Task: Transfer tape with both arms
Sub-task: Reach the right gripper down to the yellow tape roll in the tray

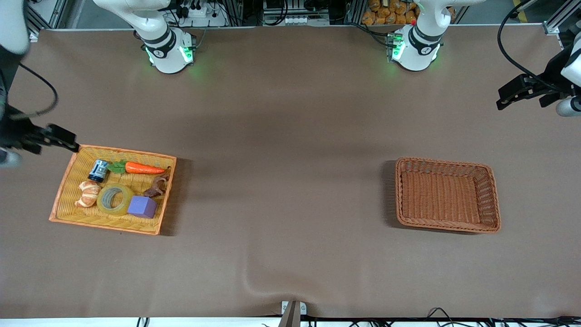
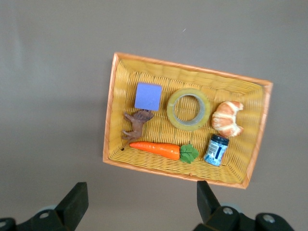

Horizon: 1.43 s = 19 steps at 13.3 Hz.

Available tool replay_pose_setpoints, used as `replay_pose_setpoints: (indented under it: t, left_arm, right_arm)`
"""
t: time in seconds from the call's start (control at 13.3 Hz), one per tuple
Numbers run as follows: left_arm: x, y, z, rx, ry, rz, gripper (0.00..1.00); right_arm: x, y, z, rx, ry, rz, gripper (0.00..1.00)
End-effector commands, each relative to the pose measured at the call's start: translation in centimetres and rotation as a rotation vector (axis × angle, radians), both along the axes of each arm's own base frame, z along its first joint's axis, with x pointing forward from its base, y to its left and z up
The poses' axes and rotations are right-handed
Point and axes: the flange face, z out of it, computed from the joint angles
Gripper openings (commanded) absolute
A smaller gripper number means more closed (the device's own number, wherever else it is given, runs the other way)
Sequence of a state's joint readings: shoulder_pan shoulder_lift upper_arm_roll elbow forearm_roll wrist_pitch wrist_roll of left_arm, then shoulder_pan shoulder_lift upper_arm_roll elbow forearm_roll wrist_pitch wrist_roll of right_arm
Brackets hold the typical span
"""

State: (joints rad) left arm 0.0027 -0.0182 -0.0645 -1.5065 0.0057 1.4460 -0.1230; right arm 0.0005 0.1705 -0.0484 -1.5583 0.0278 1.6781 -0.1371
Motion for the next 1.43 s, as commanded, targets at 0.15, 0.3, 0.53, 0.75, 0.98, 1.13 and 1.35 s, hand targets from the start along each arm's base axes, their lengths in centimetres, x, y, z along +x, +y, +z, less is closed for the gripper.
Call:
replay_pose_setpoints:
  t: [0.15,0.3,0.53,0.75,0.98,1.13,1.35]
  left_arm:
    - [-0.1,0.2,-0.1,-0.017,0.015,-0.012,1.0]
    - [-0.1,0.2,-0.4,-0.016,0.019,-0.001,1.0]
    - [0.0,0.2,-0.5,-0.015,0.017,-0.003,1.0]
    - [0.0,0.3,-0.6,-0.014,0.018,-0.003,1.0]
    - [0.0,0.3,-0.9,-0.014,0.025,-0.001,1.0]
    - [0.0,0.3,-1.0,-0.014,0.028,-0.001,1.0]
    - [0.2,0.3,-2.2,-0.013,0.04,-0.001,1.0]
  right_arm:
    - [3.3,-2.1,-10.3,-0.039,-0.003,0.286,1.0]
    - [3.6,-4.8,-15.0,-0.032,0.002,0.411,1.0]
    - [3.4,-6.1,-21.6,-0.032,0.01,0.395,1.0]
    - [2.5,-6.3,-25.6,-0.012,0.07,0.403,1.0]
    - [2.3,-6.5,-28.9,0.0,0.099,0.403,1.0]
    - [1.5,-6.4,-31.2,-0.002,0.095,0.404,1.0]
    - [0.6,-6.6,-34.5,-0.01,0.07,0.402,0.95]
